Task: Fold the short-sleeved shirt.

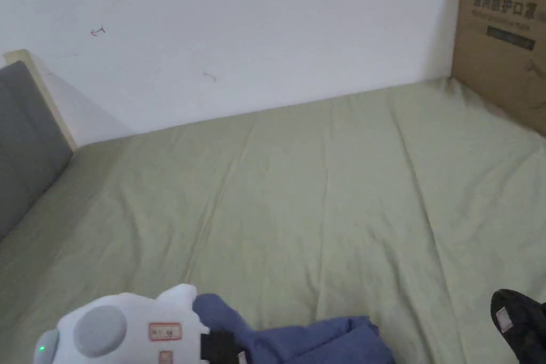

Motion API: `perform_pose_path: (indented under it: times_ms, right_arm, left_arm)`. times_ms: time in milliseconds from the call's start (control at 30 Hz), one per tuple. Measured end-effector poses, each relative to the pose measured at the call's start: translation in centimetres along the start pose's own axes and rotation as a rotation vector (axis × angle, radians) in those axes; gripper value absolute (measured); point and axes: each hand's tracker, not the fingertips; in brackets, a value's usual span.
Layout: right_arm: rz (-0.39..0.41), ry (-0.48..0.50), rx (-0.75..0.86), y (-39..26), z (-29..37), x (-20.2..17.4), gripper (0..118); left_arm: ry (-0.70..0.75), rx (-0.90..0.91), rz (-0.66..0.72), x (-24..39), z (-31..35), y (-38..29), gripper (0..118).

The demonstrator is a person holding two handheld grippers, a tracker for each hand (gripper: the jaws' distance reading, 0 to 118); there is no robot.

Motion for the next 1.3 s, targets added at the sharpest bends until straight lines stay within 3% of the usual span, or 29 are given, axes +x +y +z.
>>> perform_pose_path:
  times_ms: [67,167,200,233,367,400,433,500,600,700,933,1033,1067,1133,1200,1300]
  right_arm:
    - [0.010,-0.002,0.001,-0.1,0.5,0.3,0]
    - [0.027,-0.012,0.001,0.0,1.3,0.6,0]
    - [0.032,-0.016,0.001,0.1,1.5,0.8,0]
    - [0.036,-0.022,0.005,0.1,1.7,0.9,0]
    - [0.048,-0.046,0.016,0.2,1.9,1.6,0]
    - [0.044,-0.049,0.017,0.2,1.8,1.7,0]
    - [0.033,-0.048,0.016,0.2,1.7,1.9,0]
    - [0.012,-0.044,0.018,0.2,1.6,2.2,0]
    - [0.010,-0.045,0.020,0.0,1.5,2.2,0]
    - [0.015,-0.044,0.018,0.0,1.6,2.4,0]
    - [0.051,-0.041,0.019,-0.3,2.0,3.0,0]
    - [0.058,-0.058,0.009,-0.5,1.7,3.3,0]
    - [0.049,-0.059,0.005,-0.5,1.7,3.4,0]
    - [-0.016,-0.036,0.005,-0.8,1.6,3.6,0]
    - [-0.085,0.004,-0.004,-0.7,1.6,3.5,0]
    - [-0.124,0.037,-0.005,0.4,1.5,2.9,0]
  left_arm:
    - [-0.049,-0.024,0.001,2.3,-4.0,0.1,16]
    - [-0.108,-0.083,-0.016,4.8,-9.4,0.0,103]
    - [-0.147,-0.109,-0.002,5.3,-10.4,-0.1,117]
    - [-0.163,-0.115,0.010,5.6,-10.8,-0.2,118]
    - [-0.165,-0.062,0.022,5.6,-7.6,-0.3,112]
    - [-0.106,0.004,-0.052,5.3,-5.9,-0.2,95]
    - [-0.072,0.079,-0.123,5.4,-4.2,-0.6,70]
    - [0.080,0.205,-0.293,6.4,-1.8,-1.5,4]
    - [0.232,0.244,-0.389,7.3,-1.3,-3.2,4]
    - [0.095,0.168,-0.379,8.0,-3.0,-4.1,4]
    - [0.214,0.008,-0.467,11.1,-13.7,-5.3,4]
    - [0.162,0.021,-0.506,11.8,-16.0,-5.2,3]
    - [0.103,0.033,-0.481,11.7,-15.8,-4.8,3]
    - [-0.123,0.022,-0.302,10.4,-14.1,-3.6,3]
    - [-0.283,0.138,-0.132,8.9,-10.5,-3.6,3]
    - [-0.222,0.411,-0.148,7.8,-2.5,-4.2,3]
